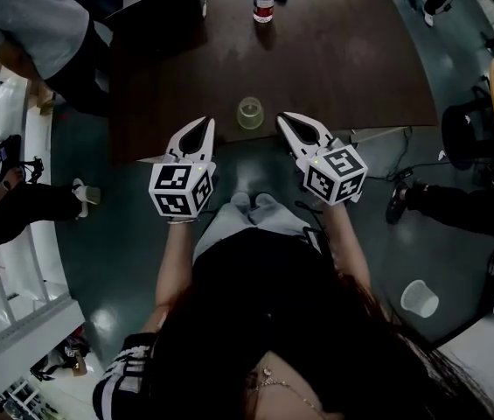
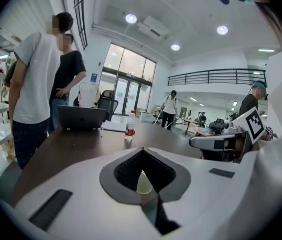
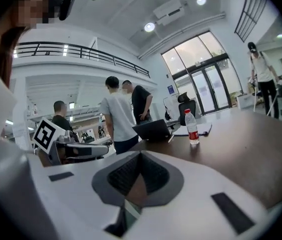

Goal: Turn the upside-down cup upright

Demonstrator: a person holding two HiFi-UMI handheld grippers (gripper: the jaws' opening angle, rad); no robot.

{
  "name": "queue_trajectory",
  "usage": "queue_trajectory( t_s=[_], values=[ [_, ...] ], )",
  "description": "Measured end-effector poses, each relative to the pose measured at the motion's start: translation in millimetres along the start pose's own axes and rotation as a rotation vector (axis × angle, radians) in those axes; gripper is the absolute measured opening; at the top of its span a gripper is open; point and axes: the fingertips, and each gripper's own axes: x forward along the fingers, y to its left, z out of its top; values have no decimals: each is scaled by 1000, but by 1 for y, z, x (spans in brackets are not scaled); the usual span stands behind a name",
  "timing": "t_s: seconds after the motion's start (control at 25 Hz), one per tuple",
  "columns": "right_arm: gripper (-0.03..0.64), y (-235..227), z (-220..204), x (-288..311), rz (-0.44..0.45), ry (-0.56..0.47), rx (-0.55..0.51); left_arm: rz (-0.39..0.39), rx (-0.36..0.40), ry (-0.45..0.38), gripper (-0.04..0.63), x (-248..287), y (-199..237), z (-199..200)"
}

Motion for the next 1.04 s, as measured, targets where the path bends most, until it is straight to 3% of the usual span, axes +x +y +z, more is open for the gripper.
queue_trajectory(
  t_s=[0.28,1.04],
  values=[
    [17,4,4,-3,-5,15,-43,-33,8,16,3,-1,-12,-1],
    [17,7,4,2,29,3,-32,-149,-12,75,3,8,-31,-21]
  ],
)
